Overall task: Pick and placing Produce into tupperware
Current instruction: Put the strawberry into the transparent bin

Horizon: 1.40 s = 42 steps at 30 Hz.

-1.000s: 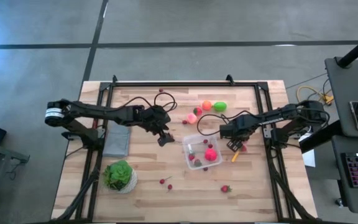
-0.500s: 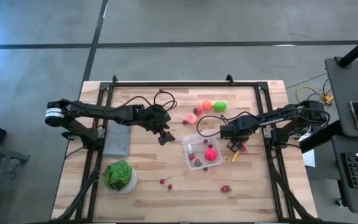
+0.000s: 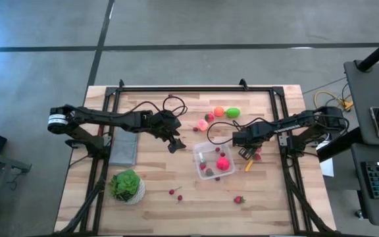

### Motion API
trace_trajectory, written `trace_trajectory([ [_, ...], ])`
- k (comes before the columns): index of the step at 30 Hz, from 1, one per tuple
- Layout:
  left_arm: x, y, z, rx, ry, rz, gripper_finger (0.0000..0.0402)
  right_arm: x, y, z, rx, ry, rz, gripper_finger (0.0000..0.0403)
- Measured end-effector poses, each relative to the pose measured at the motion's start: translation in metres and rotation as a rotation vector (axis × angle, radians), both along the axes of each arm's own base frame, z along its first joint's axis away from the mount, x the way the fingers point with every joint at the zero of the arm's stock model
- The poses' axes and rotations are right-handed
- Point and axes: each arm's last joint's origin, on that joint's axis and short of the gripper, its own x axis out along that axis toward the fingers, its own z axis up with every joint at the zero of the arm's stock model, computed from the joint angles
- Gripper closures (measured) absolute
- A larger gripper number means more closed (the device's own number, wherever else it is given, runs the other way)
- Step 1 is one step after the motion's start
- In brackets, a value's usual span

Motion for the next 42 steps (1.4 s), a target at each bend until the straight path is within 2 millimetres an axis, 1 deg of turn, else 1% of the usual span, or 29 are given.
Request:
trace_trajectory([
  [8, 0.0, 0.0, 0.0, 0.0, -0.001, 0.0, 0.0027, 0.0, -0.001, 0.001, -0.006, -0.022, -0.038, 0.029],
  [14, 0.001, 0.0, 0.001, 0.001, -0.009, 0.0, 0.0027, -0.001, -0.001, 0.011, -0.01, -0.097, -0.06, 0.0309],
  [18, 0.001, 0.0, 0.001, 0.001, -0.012, 0.001, 0.0027, -0.004, -0.001, 0.024, -0.015, -0.176, -0.101, 0.0321],
  [26, 0.003, 0.001, 0.003, 0.005, -0.04, 0.001, 0.0027, -0.02, 0.0, 0.063, -0.004, -0.416, -0.193, 0.0337],
  [29, 0.003, 0.001, 0.003, 0.005, -0.04, 0.001, 0.0027, -0.027, 0.0, 0.073, -0.027, -0.478, -0.251, 0.0338],
  [31, 0.003, 0.001, 0.003, 0.005, -0.04, 0.001, 0.0027, -0.03, -0.001, 0.076, -0.063, -0.504, -0.293, 0.0333],
  [34, 0.003, 0.001, 0.003, 0.004, -0.044, 0.002, 0.0027, -0.033, -0.005, 0.08, -0.128, -0.513, -0.326, 0.0308],
  [39, 0.004, 0.001, 0.004, 0.006, -0.058, 0.002, 0.0027, -0.029, -0.021, 0.085, -0.183, -0.516, -0.392, 0.0239],
  [42, 0.004, 0.001, 0.004, -0.001, -0.058, 0.009, 0.0027, -0.026, -0.036, 0.084, -0.199, -0.482, -0.468, 0.0194],
])
